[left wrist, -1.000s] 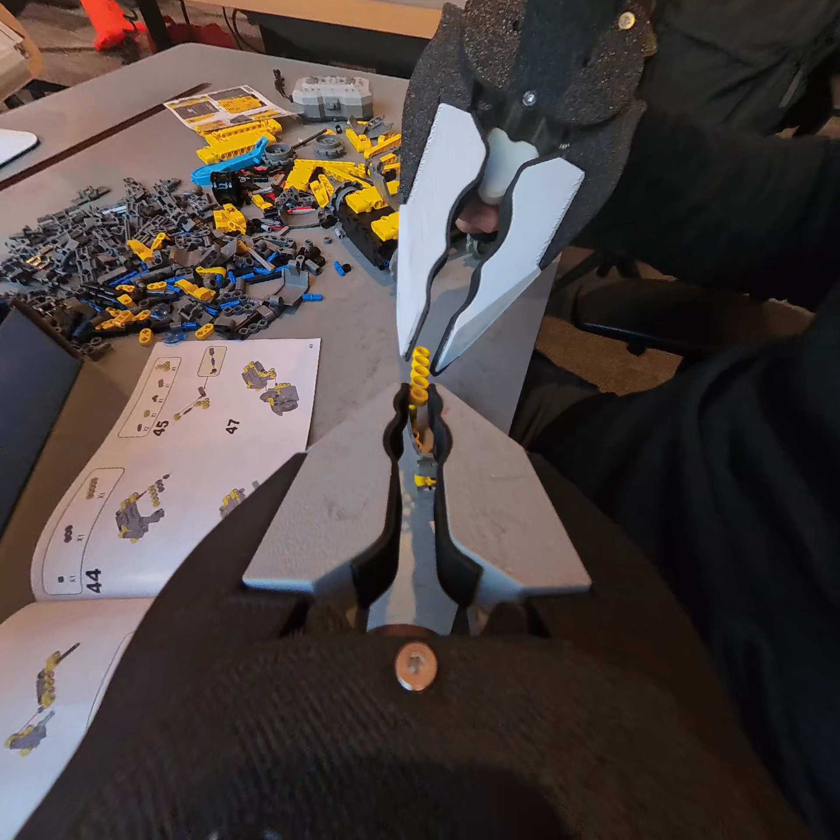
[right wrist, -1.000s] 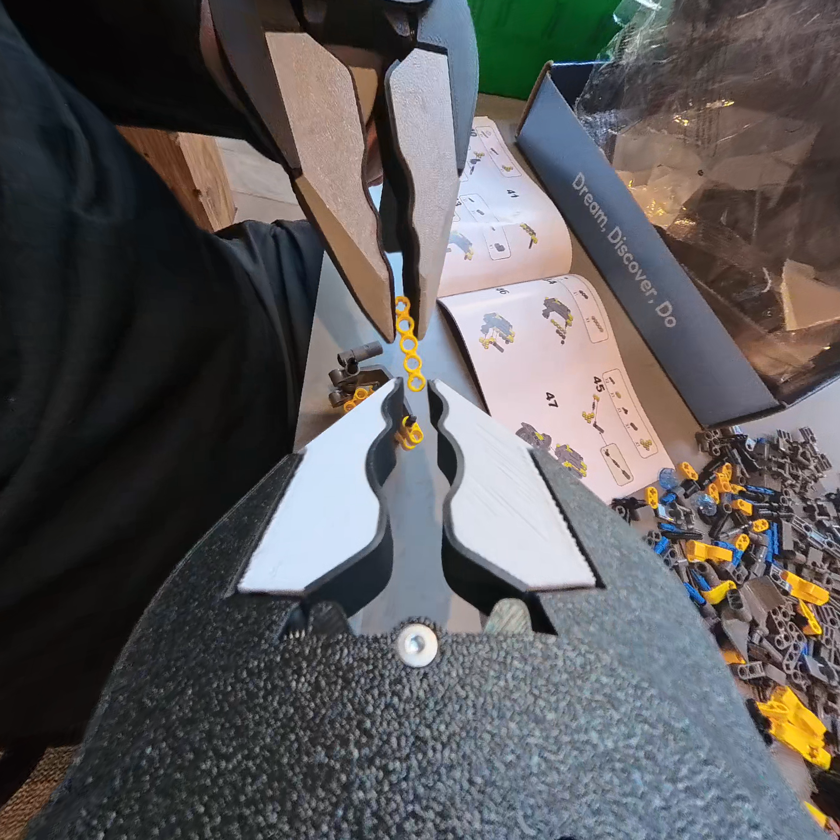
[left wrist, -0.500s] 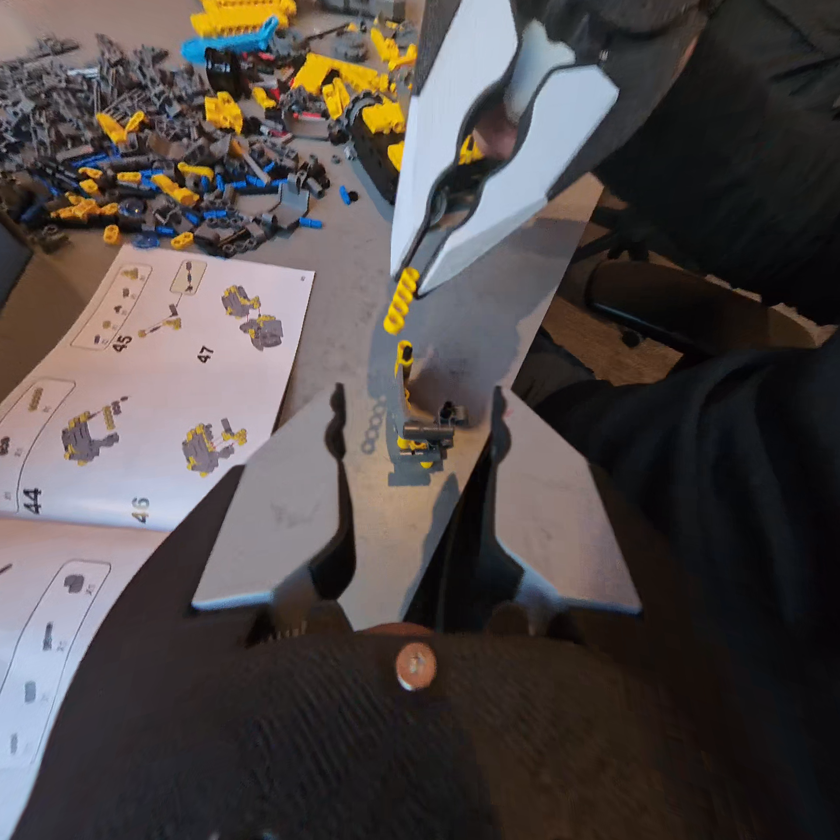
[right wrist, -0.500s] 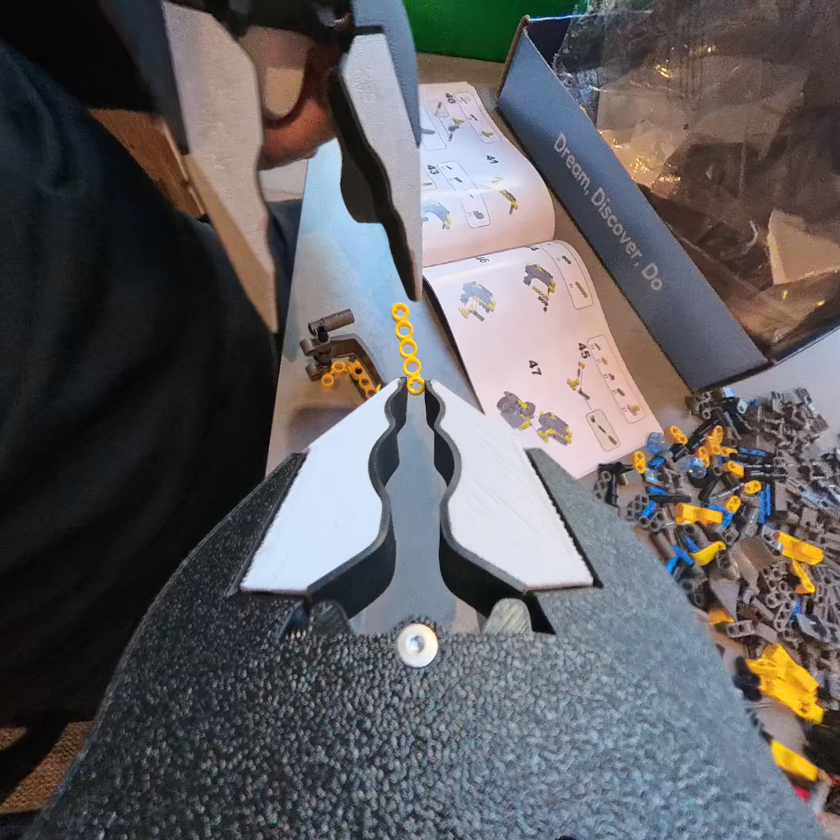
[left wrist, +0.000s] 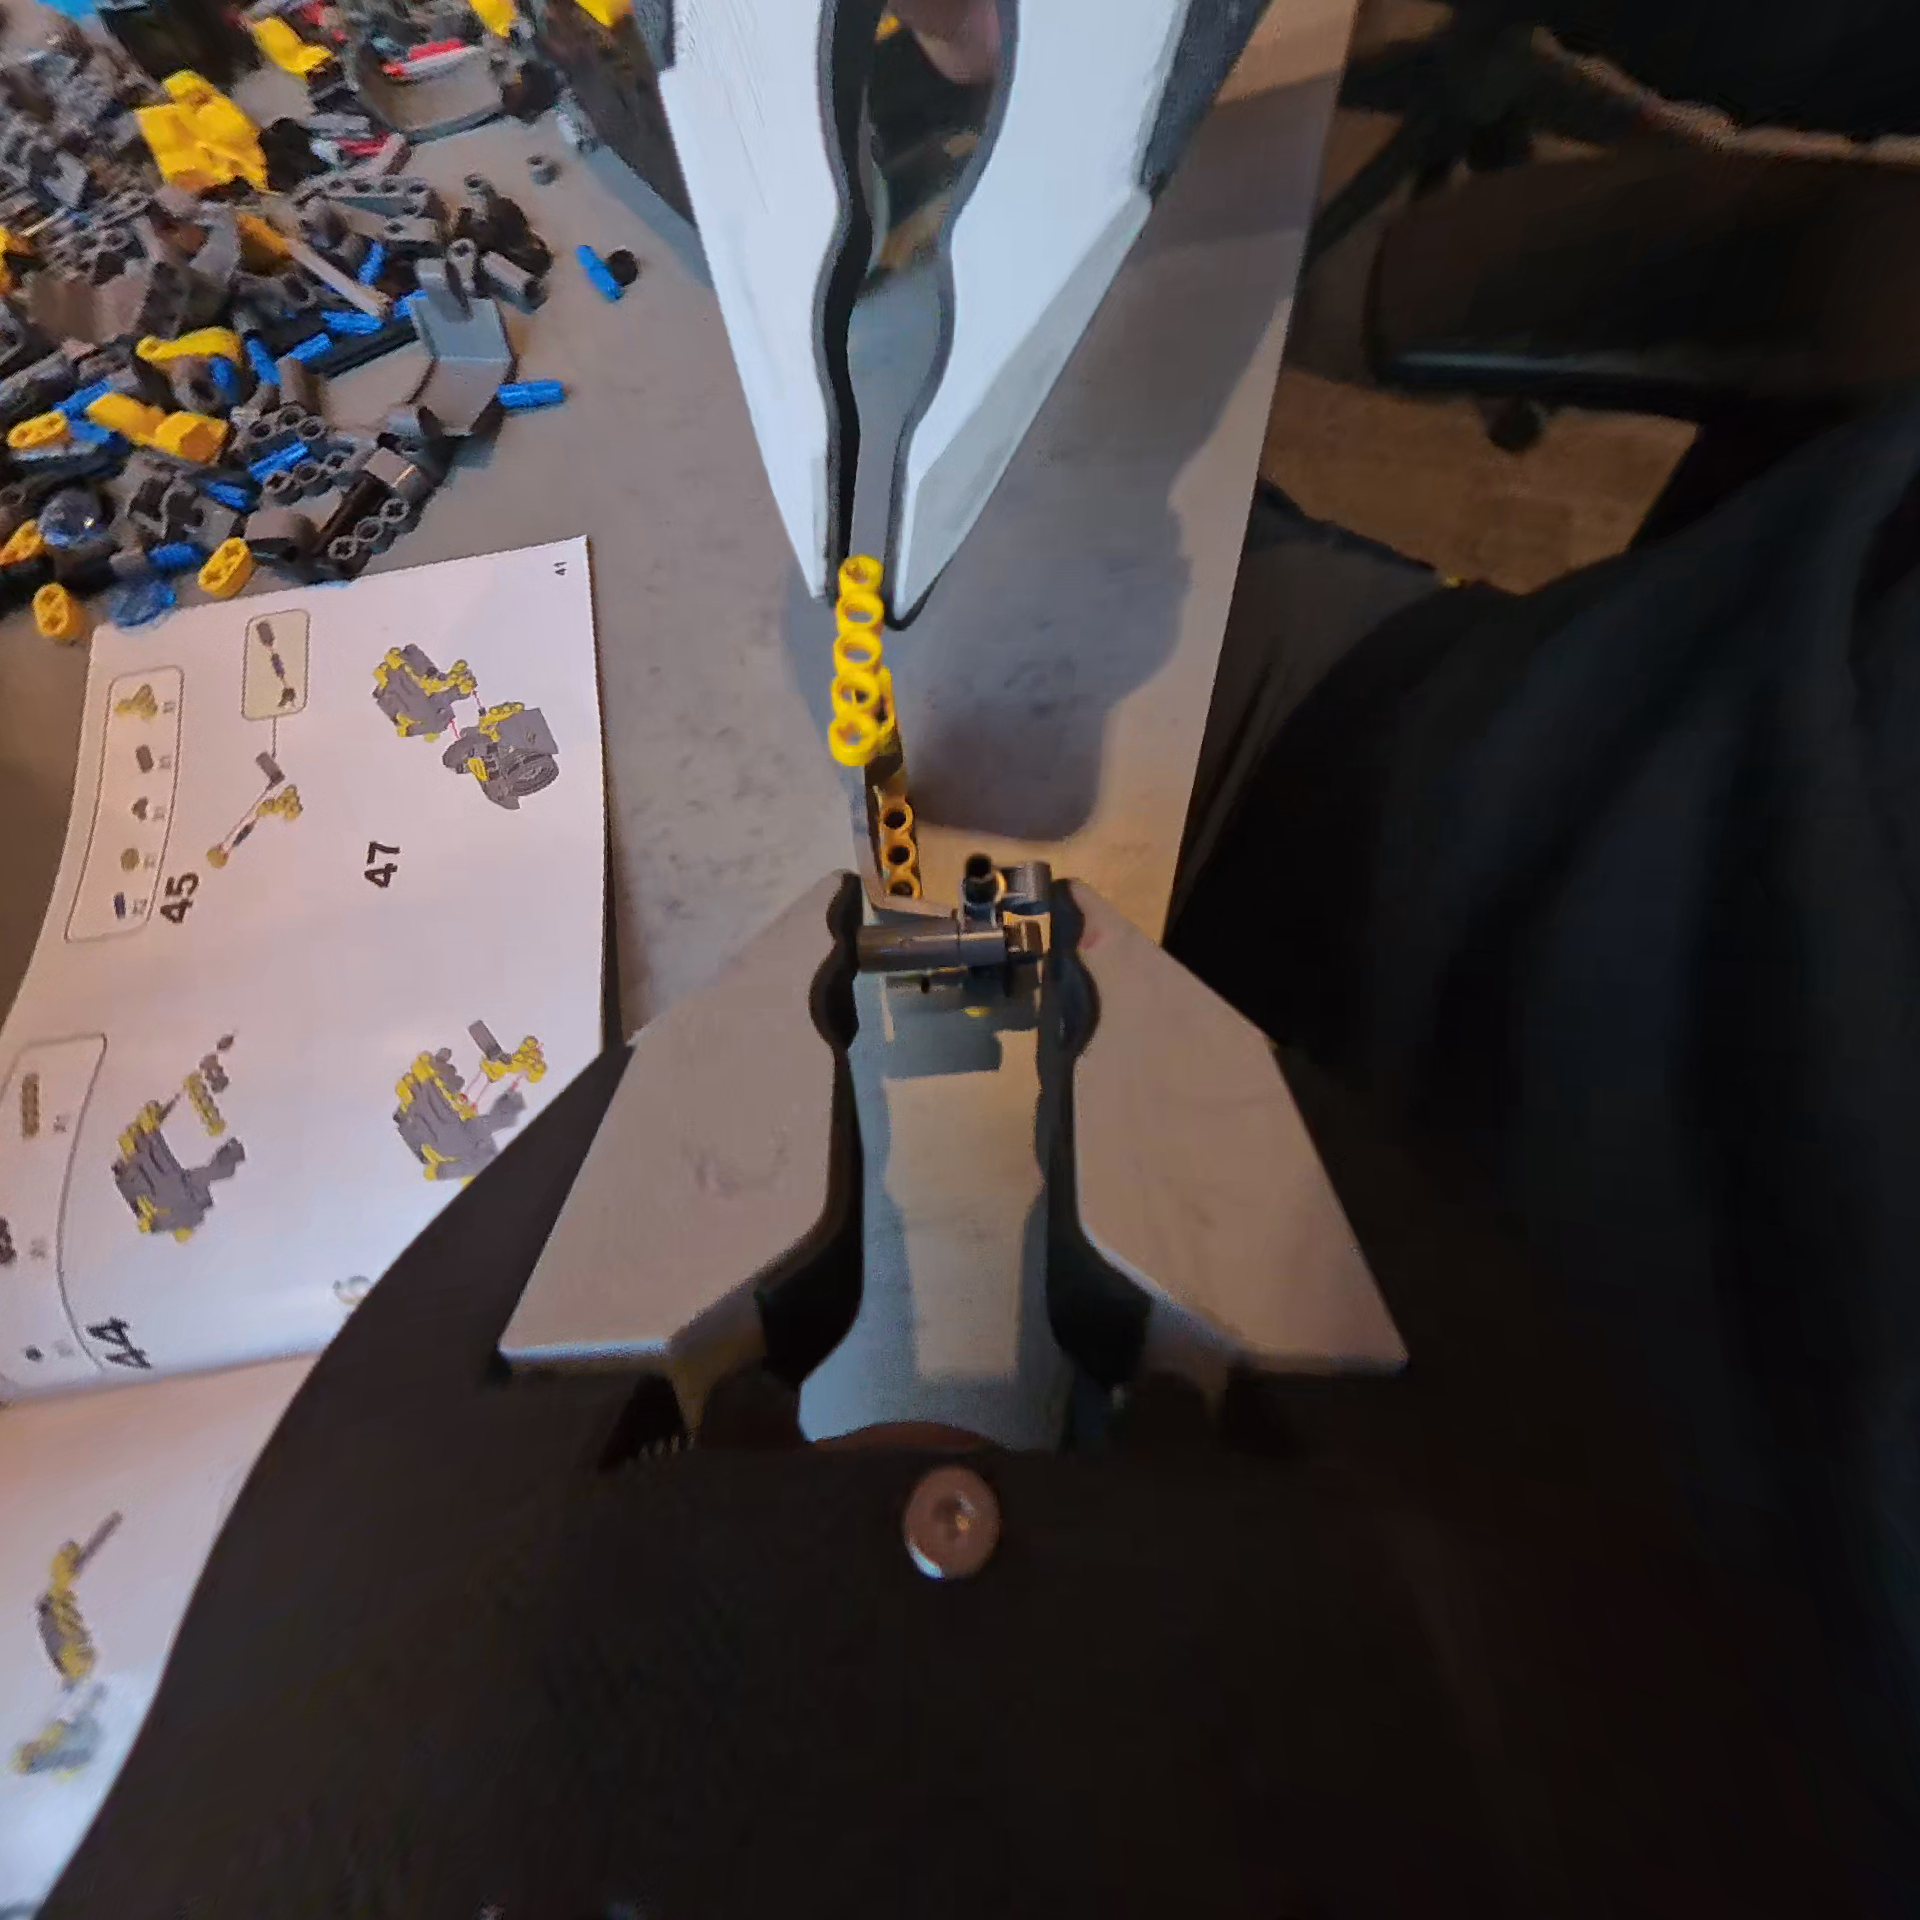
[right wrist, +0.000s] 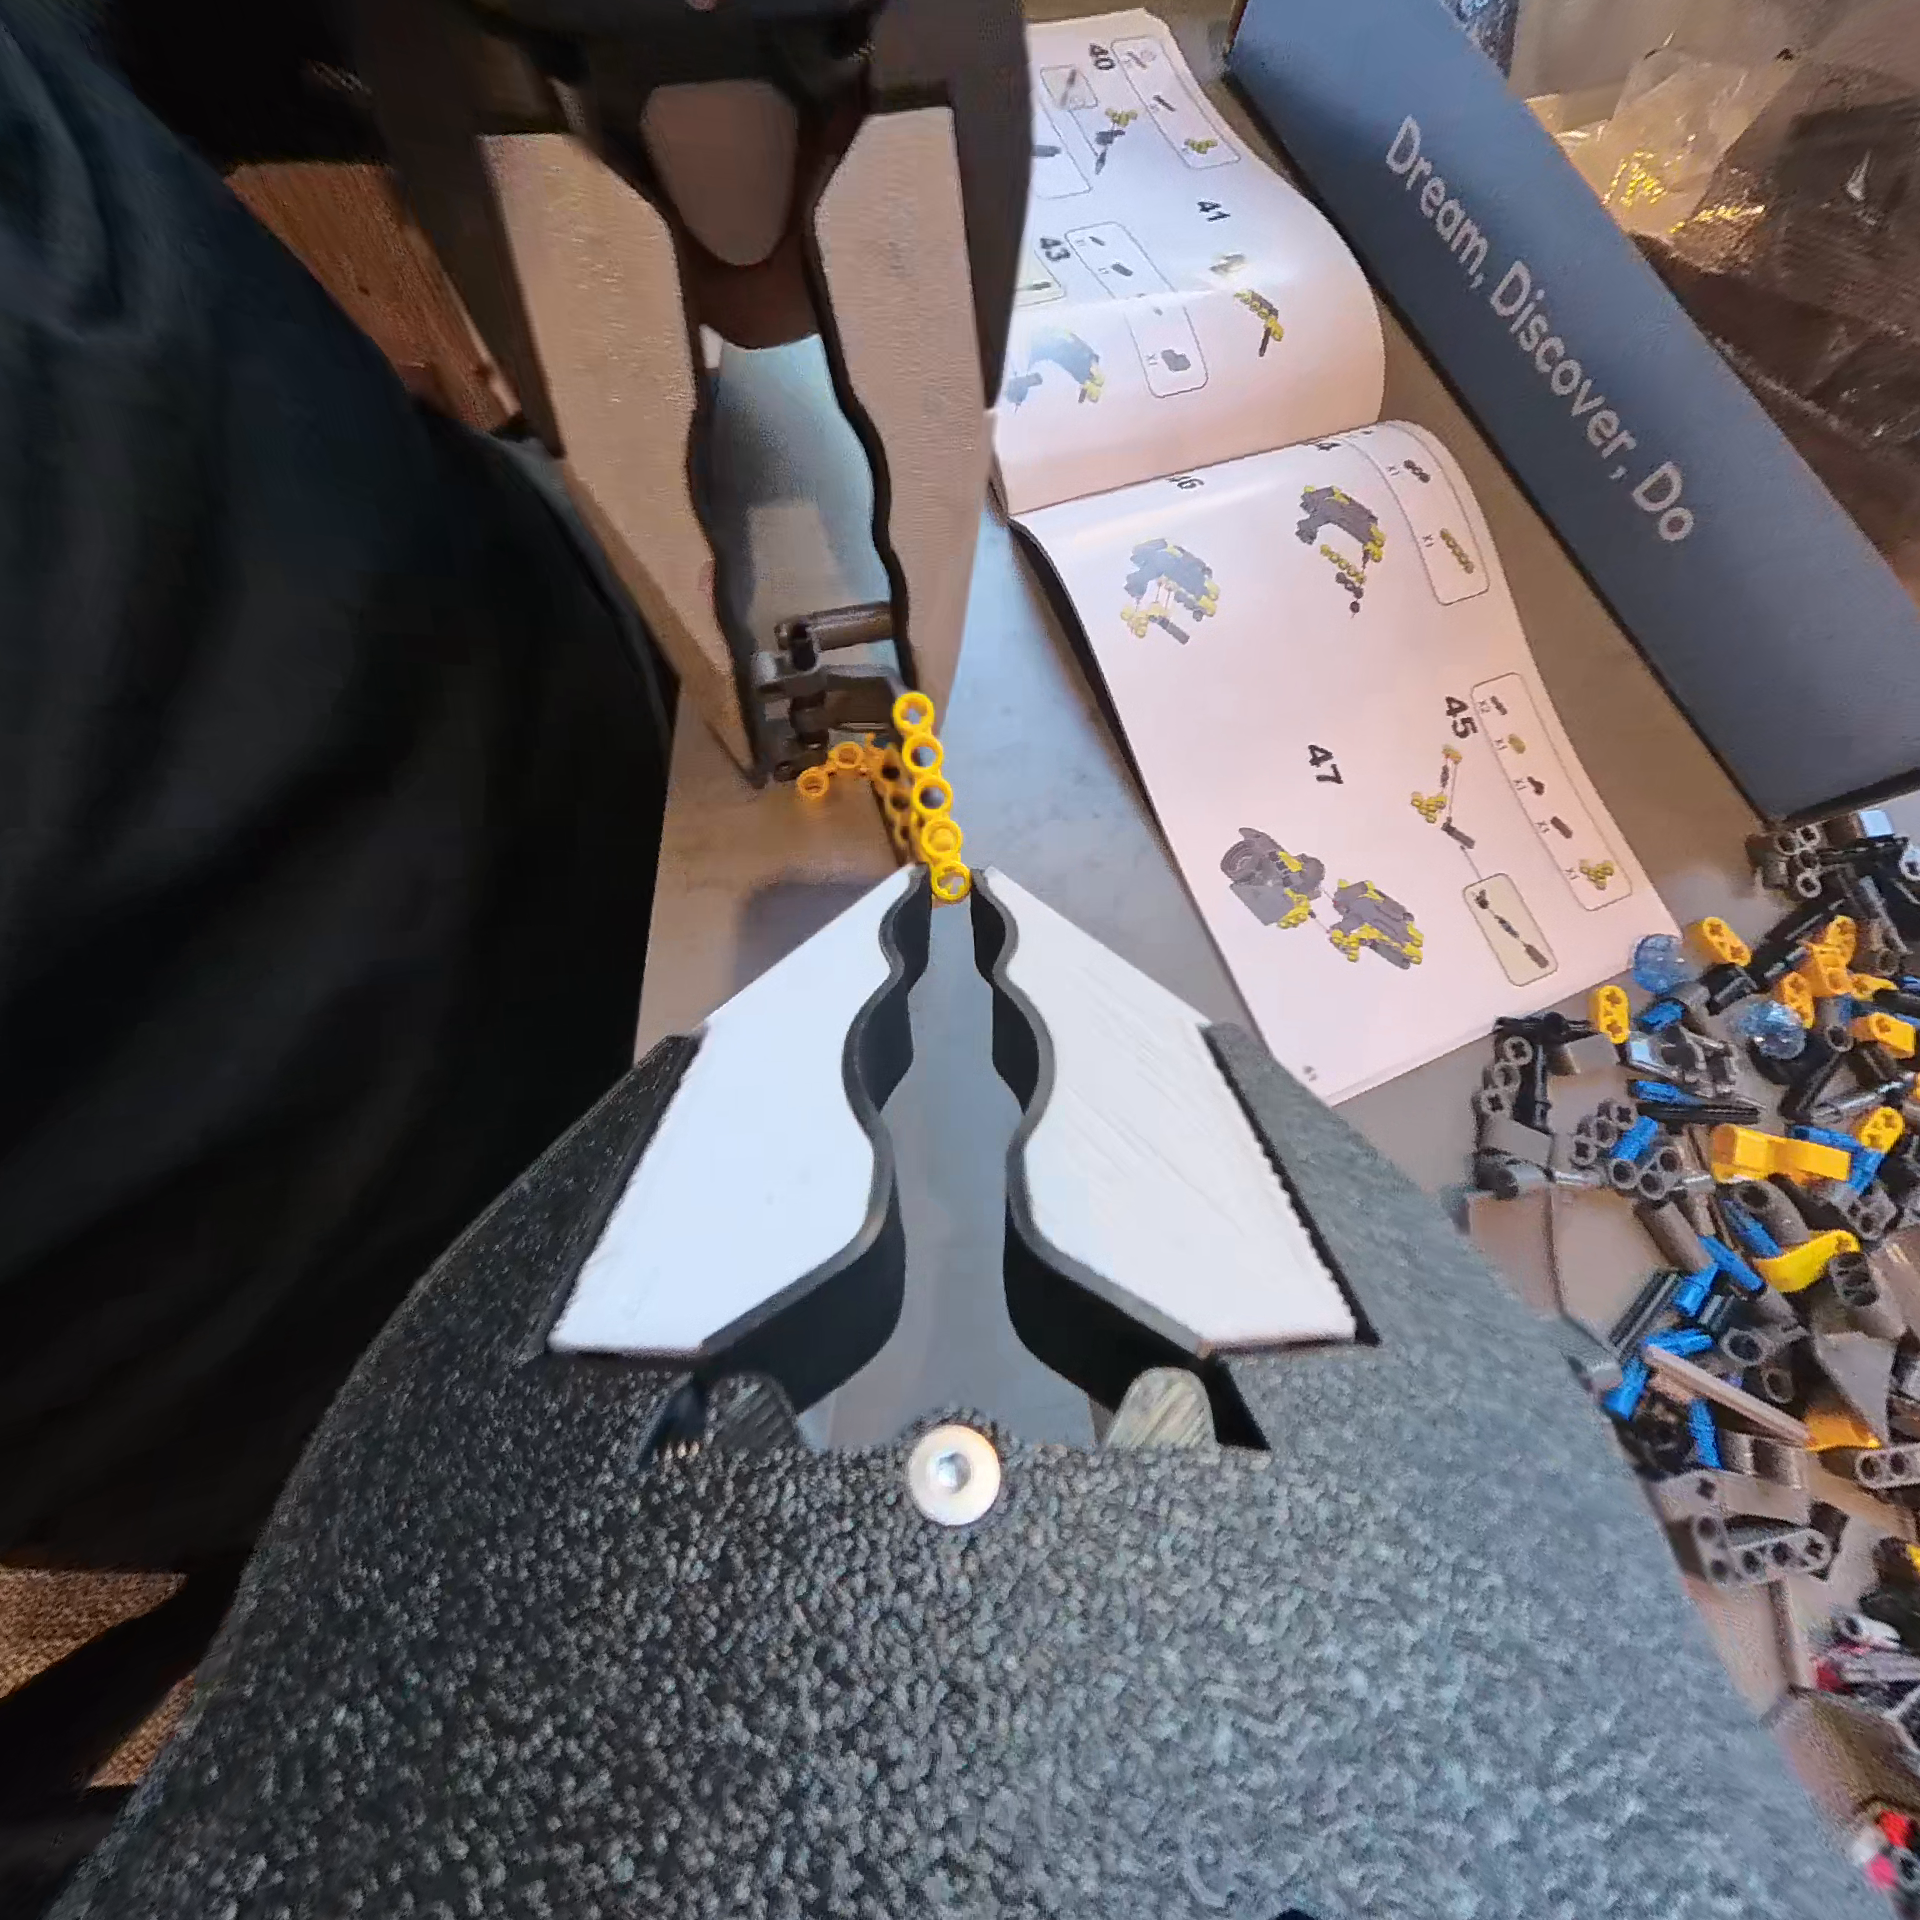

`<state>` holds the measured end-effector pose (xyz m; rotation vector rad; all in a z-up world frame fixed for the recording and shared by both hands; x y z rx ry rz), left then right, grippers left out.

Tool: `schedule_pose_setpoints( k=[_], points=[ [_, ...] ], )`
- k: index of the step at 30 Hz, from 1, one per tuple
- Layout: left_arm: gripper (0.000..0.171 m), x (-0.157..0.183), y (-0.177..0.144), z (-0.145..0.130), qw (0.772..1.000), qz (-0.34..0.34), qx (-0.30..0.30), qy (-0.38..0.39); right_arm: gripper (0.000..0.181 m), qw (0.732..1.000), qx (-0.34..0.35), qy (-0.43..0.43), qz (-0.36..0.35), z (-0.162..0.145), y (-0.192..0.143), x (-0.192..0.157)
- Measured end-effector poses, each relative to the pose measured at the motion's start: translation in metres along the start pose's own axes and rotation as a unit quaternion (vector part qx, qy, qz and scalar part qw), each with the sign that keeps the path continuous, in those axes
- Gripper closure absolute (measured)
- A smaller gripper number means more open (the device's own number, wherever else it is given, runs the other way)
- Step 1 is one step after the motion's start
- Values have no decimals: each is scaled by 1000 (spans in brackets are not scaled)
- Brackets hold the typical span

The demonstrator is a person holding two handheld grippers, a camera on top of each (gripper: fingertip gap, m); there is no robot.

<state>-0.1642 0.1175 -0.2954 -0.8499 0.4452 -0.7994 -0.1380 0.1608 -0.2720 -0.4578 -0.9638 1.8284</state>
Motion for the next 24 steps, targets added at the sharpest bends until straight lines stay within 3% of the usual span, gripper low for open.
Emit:
schedule_pose_setpoints(
  k=[3, 5, 10, 13, 21, 24],
  points=[
    [139, -5, 1, -7, 999, -22, -15, 27, 175, 1000, 5, 18, 5, -1, -1, -2],
    [127, -7, -1, -6, 999, -30, -13, 24, 175, 1000, 5, 30, 6, 0, -1, -3],
    [122, -6, -21, 8, 998, -47, 35, -9, 175, 999, -8, 31, -1, 7, -1, -2],
    [143, -16, -33, 24, 997, -40, 58, -40, 175, 1000, -11, 22, 1, 15, -2, -2],
    [167, -19, -24, 29, 999, -31, 25, -24, 175, 1000, -21, 9, 4, 16, 4, 1],
    [167, -19, -23, 29, 999, -32, 22, -22, 175, 1000, -17, 11, 10, 15, 6, 0]
  ],
)
Point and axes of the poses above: each gripper's, where its closed fingertips meet, y out along the fingers, z out of its top, x = y × z across the jaws, the point moved 1 cm from there along -y, back along the fingers, and after that the axes turned 10 degrees about -x, right-handed, at the moved point
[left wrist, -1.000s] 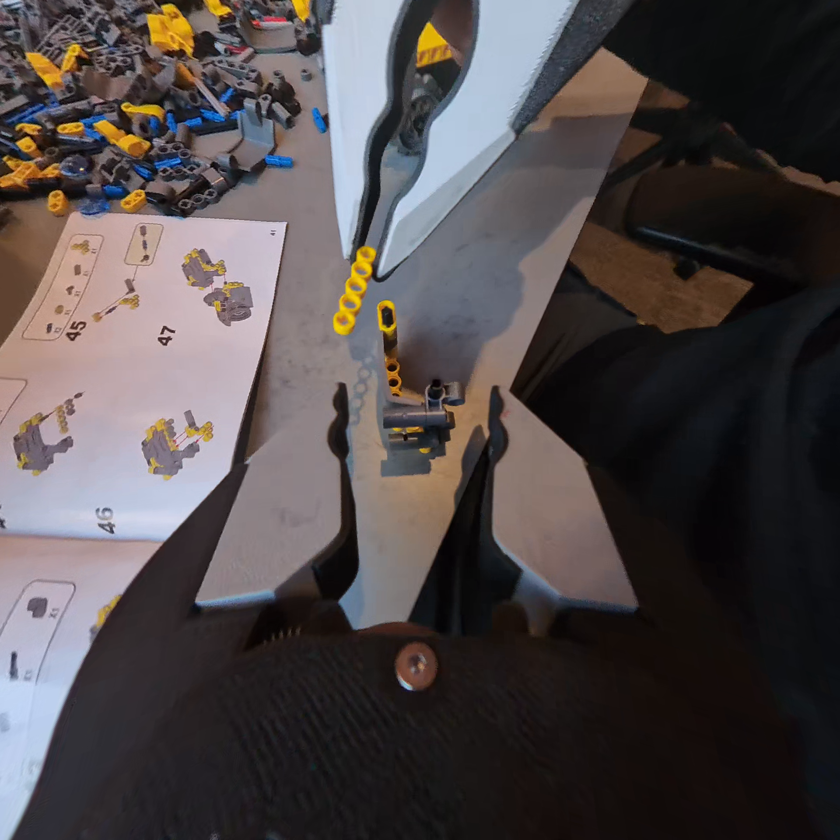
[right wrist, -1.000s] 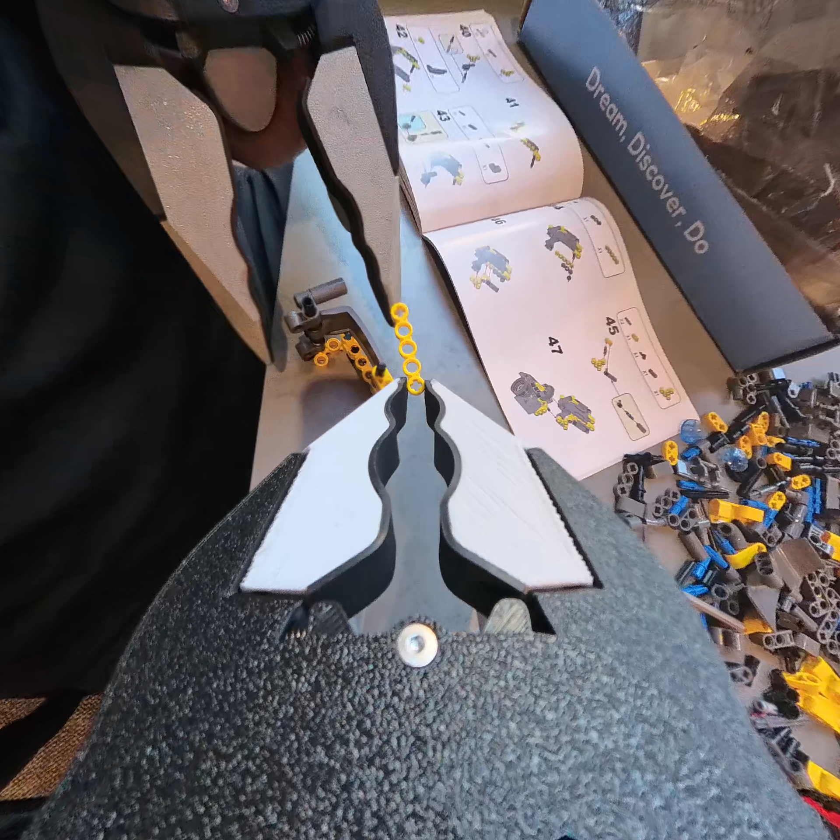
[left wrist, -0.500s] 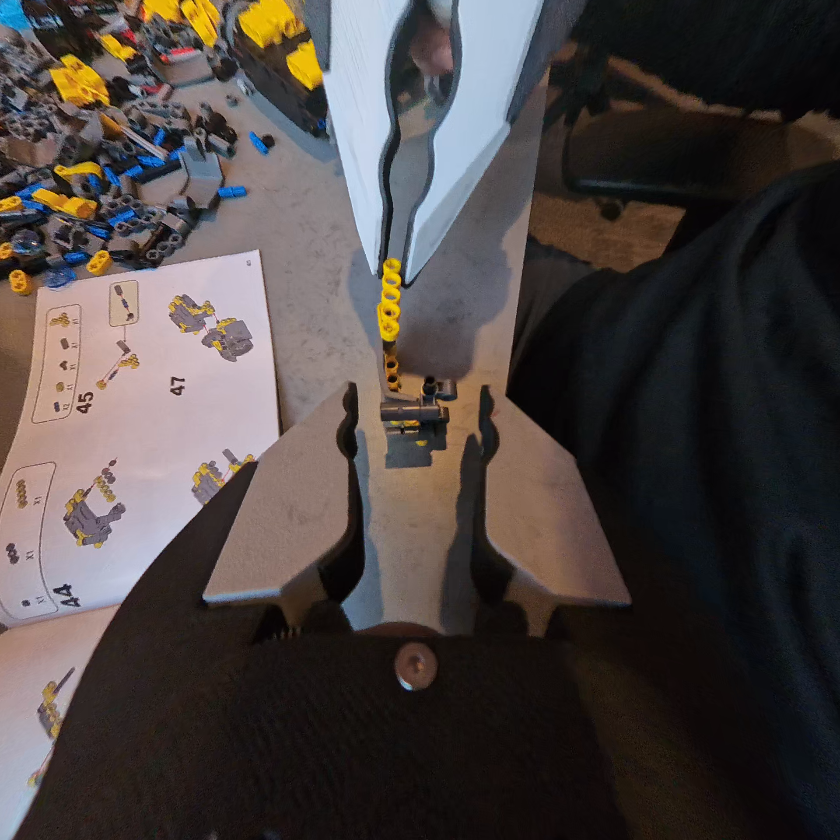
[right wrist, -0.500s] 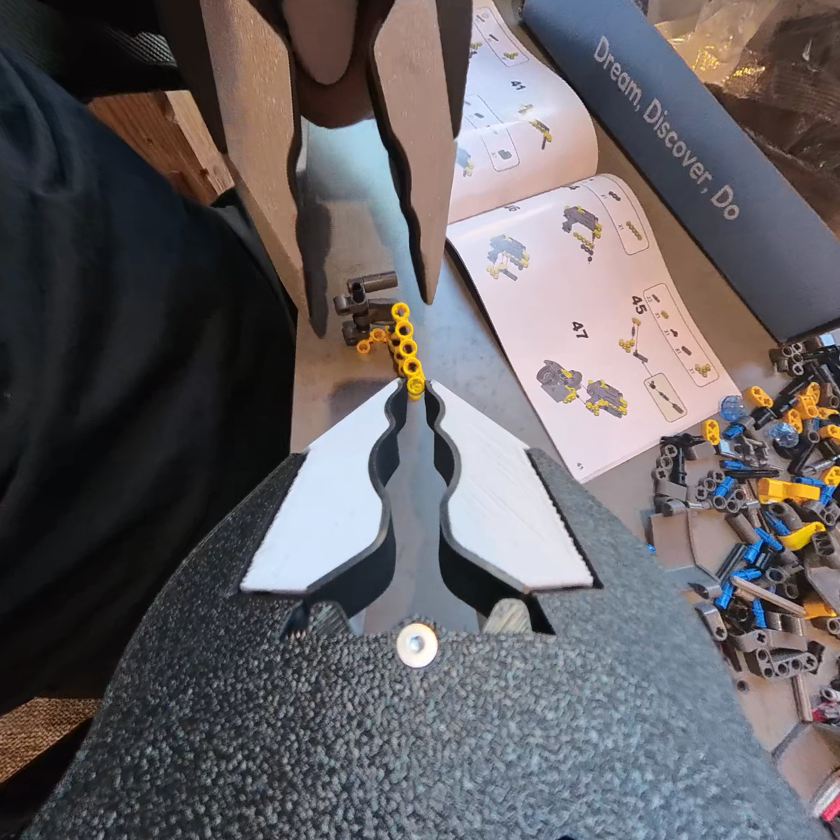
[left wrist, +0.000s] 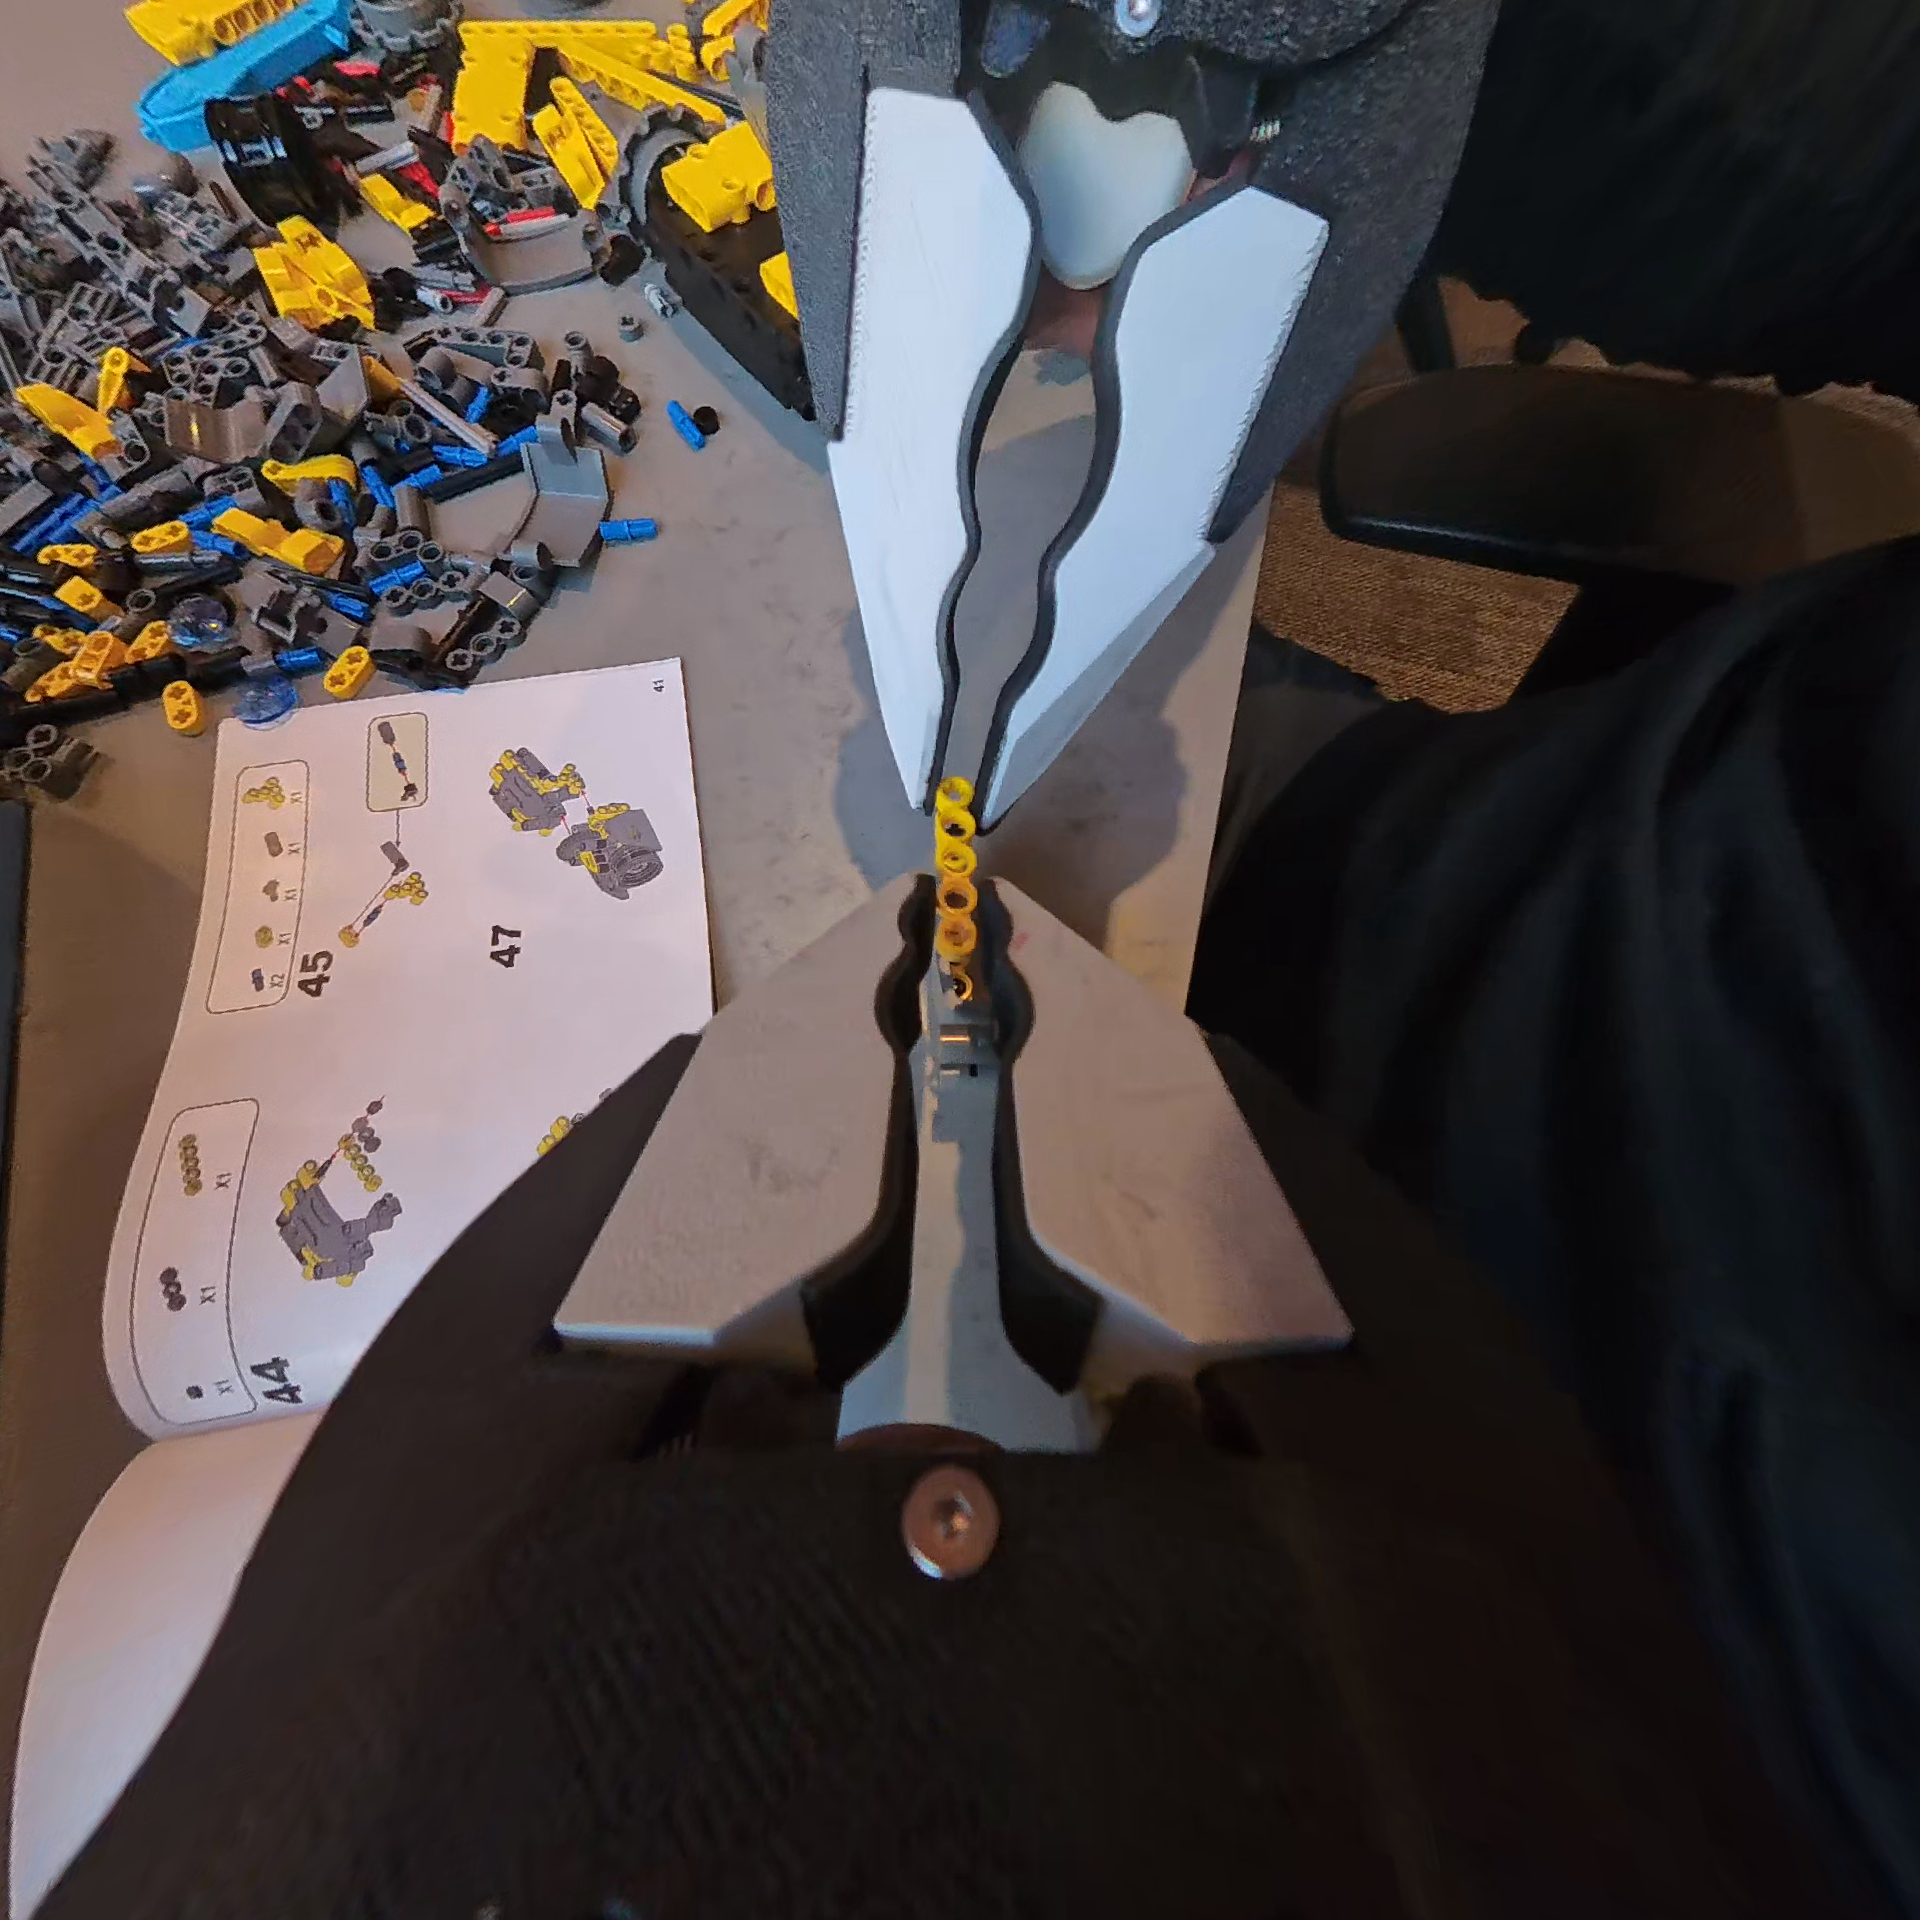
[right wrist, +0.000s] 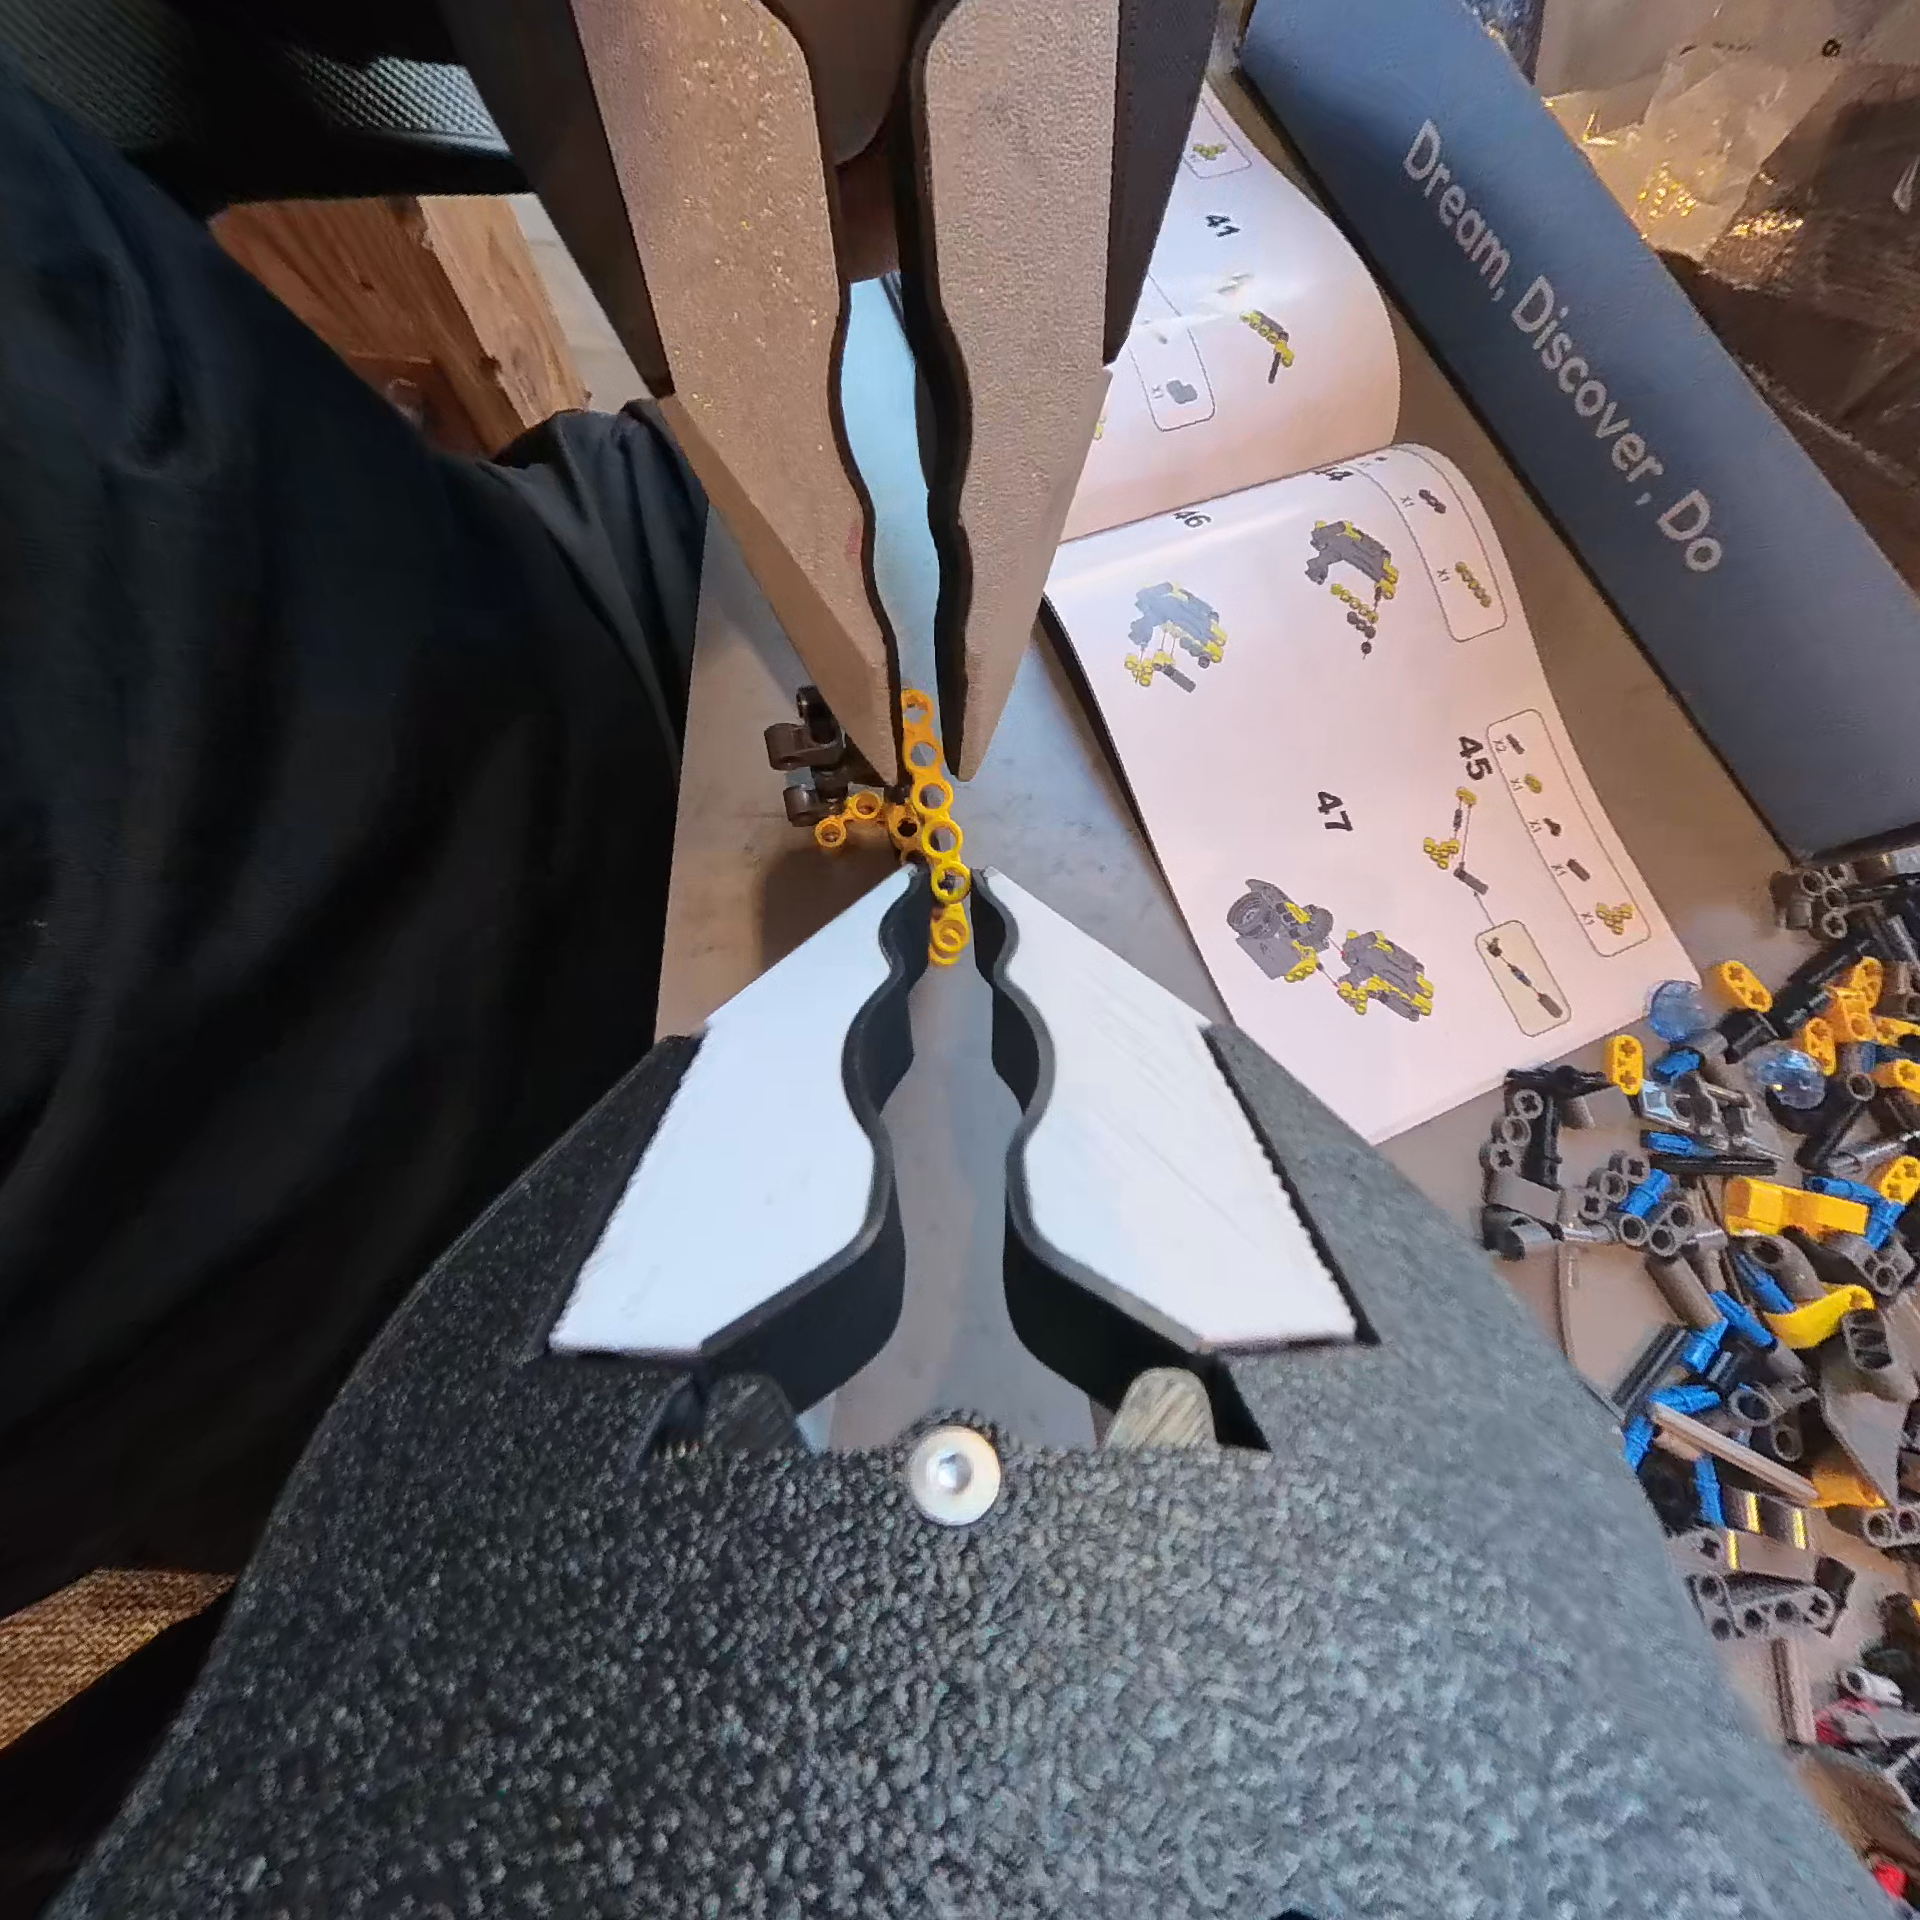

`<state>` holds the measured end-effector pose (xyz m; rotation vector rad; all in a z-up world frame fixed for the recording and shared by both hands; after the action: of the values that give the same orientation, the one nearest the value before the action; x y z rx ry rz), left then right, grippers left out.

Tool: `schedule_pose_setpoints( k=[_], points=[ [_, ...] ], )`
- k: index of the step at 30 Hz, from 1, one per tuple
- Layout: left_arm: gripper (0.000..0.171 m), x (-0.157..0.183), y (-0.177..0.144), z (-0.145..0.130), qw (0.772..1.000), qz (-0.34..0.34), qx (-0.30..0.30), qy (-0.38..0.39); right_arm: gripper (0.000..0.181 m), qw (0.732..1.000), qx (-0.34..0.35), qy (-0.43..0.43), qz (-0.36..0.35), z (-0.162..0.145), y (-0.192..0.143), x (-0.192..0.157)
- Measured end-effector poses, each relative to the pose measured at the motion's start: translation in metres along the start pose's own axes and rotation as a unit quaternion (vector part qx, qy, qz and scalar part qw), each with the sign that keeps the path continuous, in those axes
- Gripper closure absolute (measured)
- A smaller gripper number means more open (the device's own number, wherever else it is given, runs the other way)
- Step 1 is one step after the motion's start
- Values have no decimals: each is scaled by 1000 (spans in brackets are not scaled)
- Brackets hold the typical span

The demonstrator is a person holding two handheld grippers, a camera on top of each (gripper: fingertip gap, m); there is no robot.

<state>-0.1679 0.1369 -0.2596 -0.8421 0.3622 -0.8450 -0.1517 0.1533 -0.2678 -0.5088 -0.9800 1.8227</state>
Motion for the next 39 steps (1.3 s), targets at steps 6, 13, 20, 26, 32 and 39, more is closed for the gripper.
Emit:
schedule_pose_setpoints(
  k=[6, 13, 20, 26, 32, 39],
  points=[
    [170, 1, 0, 2, 1000, -7, 2, 1, 175, 1000, 8, -2, 5, 2, 1, -2],
    [163, 2, 3, 0, 1000, -9, -1, 0, 175, 1000, 19, -2, 4, 2, 2, -4],
    [160, 3, 5, 2, 1000, -10, -4, 6, 175, 1000, 26, 2, 6, 2, 1, -3],
    [167, 2, 8, 0, 1000, -2, -9, 13, 175, 999, 33, 7, 10, 2, 1, -3],
    [168, 3, 9, 0, 1000, 10, -15, 23, 175, 999, 45, 15, 17, 4, -1, -4],
    [167, -1, 13, -3, 1000, 8, -24, 13, 174, 999, 39, 13, 1, -1, 1, 0]
  ],
)
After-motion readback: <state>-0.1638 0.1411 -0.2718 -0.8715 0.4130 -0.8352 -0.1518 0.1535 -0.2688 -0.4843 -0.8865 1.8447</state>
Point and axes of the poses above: each gripper's, where its closed fingertips meet, y out along the fingers, z out of its top, x = y × z across the jaws, the point moved 1 cm from there along -y, back along the fingers, and after that the axes turned 10 degrees about -x, right-handed, at the moved point
